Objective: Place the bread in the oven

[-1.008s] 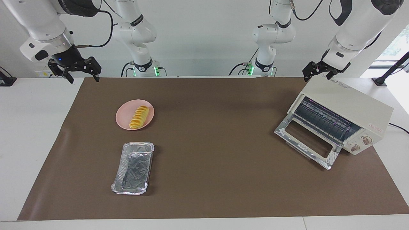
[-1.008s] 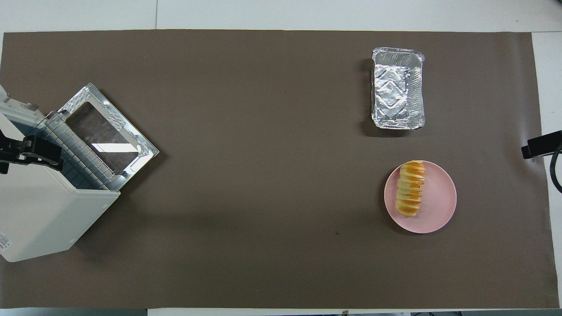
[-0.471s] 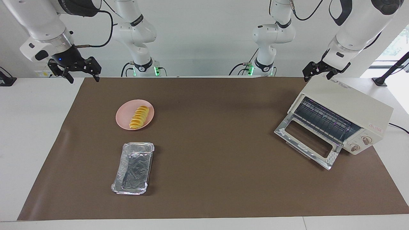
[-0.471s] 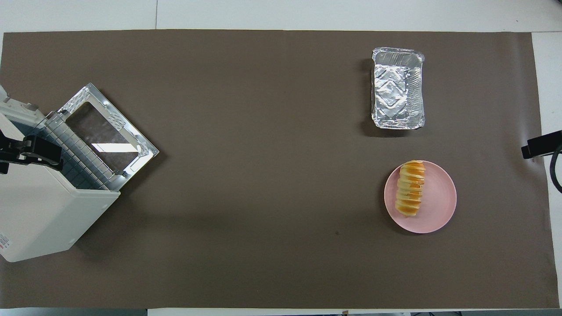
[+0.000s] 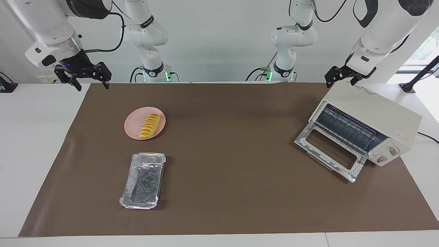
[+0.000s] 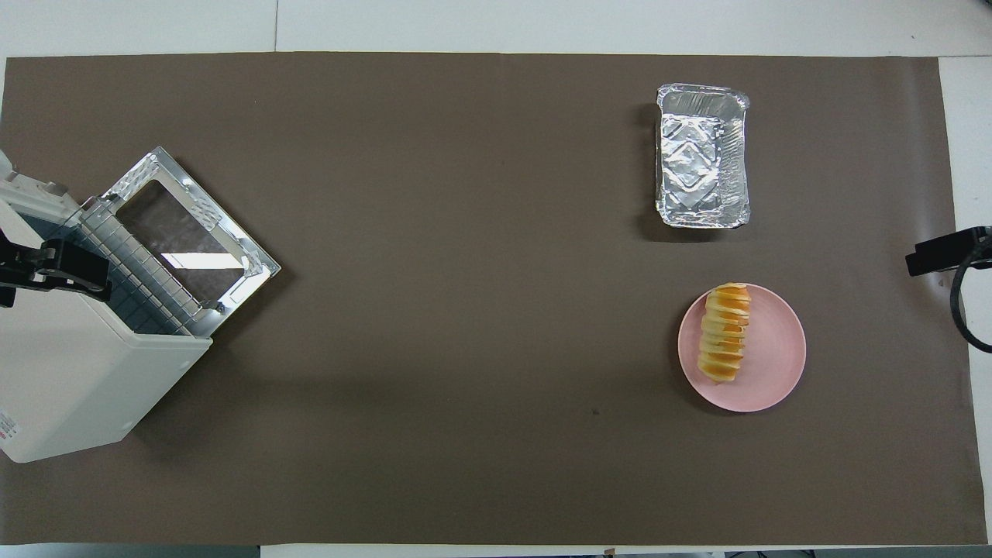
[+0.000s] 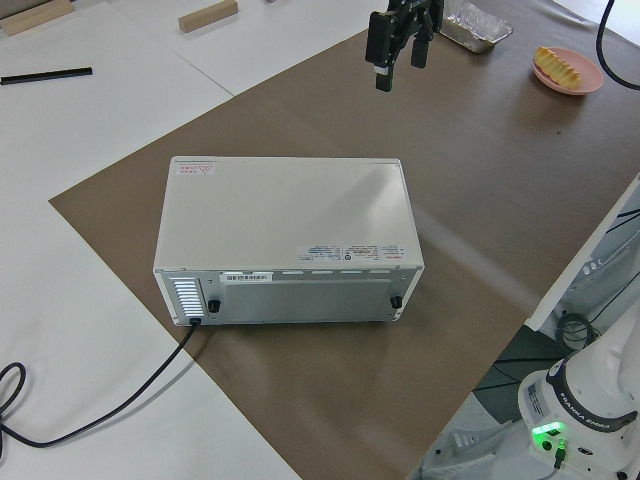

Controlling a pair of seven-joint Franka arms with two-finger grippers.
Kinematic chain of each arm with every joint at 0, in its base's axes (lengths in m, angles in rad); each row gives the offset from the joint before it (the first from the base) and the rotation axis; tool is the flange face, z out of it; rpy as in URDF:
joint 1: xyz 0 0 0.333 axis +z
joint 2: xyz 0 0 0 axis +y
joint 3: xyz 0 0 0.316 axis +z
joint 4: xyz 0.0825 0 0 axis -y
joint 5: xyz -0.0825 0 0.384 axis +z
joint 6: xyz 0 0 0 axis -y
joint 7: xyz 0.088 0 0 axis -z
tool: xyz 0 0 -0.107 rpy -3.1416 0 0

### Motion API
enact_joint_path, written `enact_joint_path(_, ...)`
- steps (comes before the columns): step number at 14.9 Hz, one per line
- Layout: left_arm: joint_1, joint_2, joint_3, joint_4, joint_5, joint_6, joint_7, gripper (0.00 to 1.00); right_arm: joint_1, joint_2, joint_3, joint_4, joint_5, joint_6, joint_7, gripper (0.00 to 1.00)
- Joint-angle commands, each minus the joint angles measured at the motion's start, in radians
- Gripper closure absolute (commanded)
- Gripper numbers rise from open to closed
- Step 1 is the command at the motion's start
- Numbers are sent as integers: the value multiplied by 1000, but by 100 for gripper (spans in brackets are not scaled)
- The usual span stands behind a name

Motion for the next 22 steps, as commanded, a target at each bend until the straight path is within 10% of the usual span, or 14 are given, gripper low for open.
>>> enact_joint_path(1,8,-19,-2,-14,-13,11,-2,0,28,-63,20,-159,11,133,80,0)
enact_joint_path(18,8,-19,-2,-14,-13,11,-2,0,150,47,22,-698,20,865,246,0)
enact_joint_path(22,8,-19,-2,-14,-13,11,-2,0,158,47,22,-742,20,885,217,0)
